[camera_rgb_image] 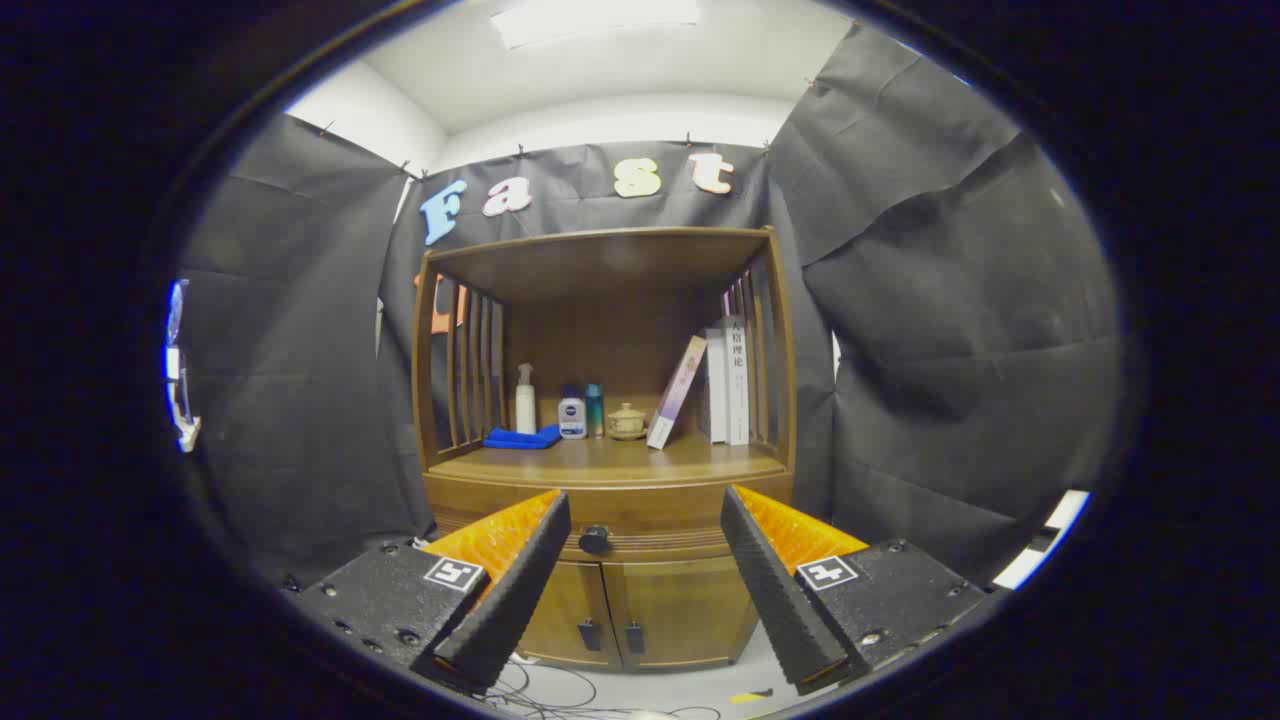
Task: Pull open the drawer, take out the items inside it, and place them on the countertop above the cabinet.
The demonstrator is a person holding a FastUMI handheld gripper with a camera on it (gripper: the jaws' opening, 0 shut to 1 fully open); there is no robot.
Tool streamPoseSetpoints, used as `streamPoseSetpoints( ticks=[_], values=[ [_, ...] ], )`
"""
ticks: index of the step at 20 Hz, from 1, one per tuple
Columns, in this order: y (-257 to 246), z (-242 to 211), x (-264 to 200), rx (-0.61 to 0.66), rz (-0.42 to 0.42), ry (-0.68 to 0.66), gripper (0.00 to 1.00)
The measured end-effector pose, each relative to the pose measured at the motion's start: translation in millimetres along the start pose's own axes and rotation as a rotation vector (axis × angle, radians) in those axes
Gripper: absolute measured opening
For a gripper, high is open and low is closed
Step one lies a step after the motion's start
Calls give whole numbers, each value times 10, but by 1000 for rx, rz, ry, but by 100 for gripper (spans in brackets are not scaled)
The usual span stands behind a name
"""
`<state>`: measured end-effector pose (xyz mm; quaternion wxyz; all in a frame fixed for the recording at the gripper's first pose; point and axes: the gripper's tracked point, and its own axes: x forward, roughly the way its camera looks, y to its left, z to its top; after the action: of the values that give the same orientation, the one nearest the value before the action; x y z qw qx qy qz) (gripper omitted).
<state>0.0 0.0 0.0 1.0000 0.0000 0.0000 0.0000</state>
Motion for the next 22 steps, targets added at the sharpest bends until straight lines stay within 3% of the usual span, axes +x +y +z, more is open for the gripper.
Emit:
streamPoseSetpoints(
  ticks=[6, 22],
  values=[
    [106, -760, 273, 20, -5, 128, 99],
    [281, -868, 310, -28, 21, 122, 99]
  ],
)
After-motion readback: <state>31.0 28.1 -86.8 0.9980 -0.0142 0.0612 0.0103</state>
